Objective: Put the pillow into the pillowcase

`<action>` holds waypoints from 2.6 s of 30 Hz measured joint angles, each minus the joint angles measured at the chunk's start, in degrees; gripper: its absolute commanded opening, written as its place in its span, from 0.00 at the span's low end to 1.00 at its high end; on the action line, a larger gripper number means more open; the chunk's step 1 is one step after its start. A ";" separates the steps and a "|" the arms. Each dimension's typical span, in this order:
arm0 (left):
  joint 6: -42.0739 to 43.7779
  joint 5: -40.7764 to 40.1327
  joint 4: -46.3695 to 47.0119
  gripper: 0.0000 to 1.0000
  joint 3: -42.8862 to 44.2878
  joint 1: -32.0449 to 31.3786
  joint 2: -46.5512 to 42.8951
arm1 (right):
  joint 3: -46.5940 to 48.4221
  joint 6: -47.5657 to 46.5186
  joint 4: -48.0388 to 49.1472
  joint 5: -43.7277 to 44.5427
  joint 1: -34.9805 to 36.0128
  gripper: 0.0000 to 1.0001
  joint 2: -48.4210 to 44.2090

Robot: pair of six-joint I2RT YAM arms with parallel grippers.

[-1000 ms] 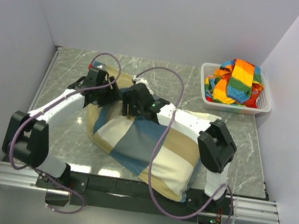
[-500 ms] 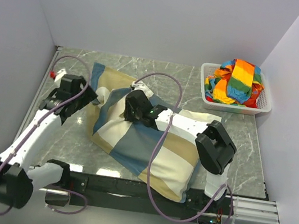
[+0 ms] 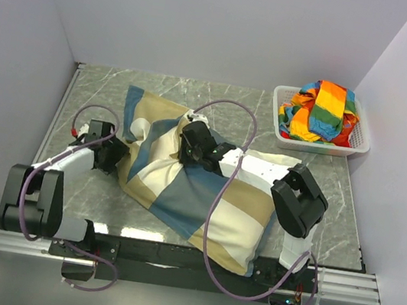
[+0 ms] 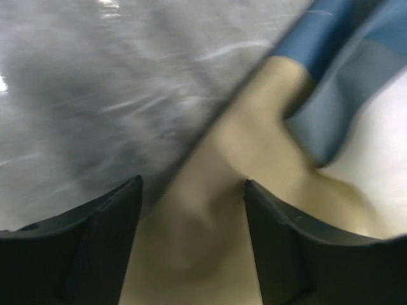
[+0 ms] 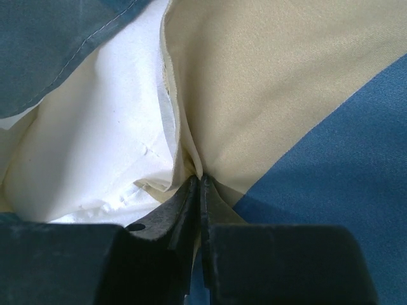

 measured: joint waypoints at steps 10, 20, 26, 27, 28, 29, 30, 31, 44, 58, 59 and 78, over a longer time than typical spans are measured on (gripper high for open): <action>-0.55 -2.25 -0.15 0.01 2.49 0.22 -1.29 | -0.35 -0.83 -0.66 -0.17 -0.48 0.04 -1.84; 2.45 -15.67 -18.82 0.53 5.68 0.22 -34.34 | -0.33 -1.51 -2.47 -1.62 -2.78 0.01 -4.35; 3.34 -15.65 -23.06 0.62 2.95 -0.72 -37.92 | -0.70 -2.49 -3.69 -2.75 -1.46 0.18 -7.52; 4.20 -14.75 -22.84 0.60 3.43 -0.76 -37.16 | -0.98 -2.84 -3.78 -2.78 -1.05 0.24 -8.41; 5.18 -13.66 -22.75 0.60 4.31 -0.79 -36.17 | -1.14 -3.13 -3.82 -2.78 -0.76 0.35 -9.11; 6.21 -12.59 -22.32 0.62 5.46 -0.94 -34.49 | -1.40 -3.41 -3.69 -2.78 -0.39 0.39 -10.01; 7.04 -11.58 -21.62 0.63 6.36 -1.22 -33.09 | -1.46 -3.76 -3.76 -2.69 -0.22 0.41 -10.67; 8.00 -10.49 -20.39 0.66 7.28 -2.01 -31.34 | -1.20 -4.26 -3.91 -2.47 0.07 0.43 -10.97; 8.07 -10.80 -16.68 0.67 2.60 -20.52 -28.24 | 33.31 -21.16 -10.43 2.29 -1.79 0.58 12.28; 7.37 -13.73 -9.68 0.14 -1.22 -21.55 -21.24 | 42.27 -33.90 -10.36 -7.34 -3.43 0.10 26.27; 7.45 -13.81 -9.60 0.08 -1.22 -21.55 -21.07 | 42.56 -34.16 -10.14 -7.74 -3.56 0.05 26.25; 10.80 -9.60 -16.92 0.23 5.64 -21.57 -32.72 | 42.23 -35.15 -11.23 -8.52 -7.28 0.00 19.50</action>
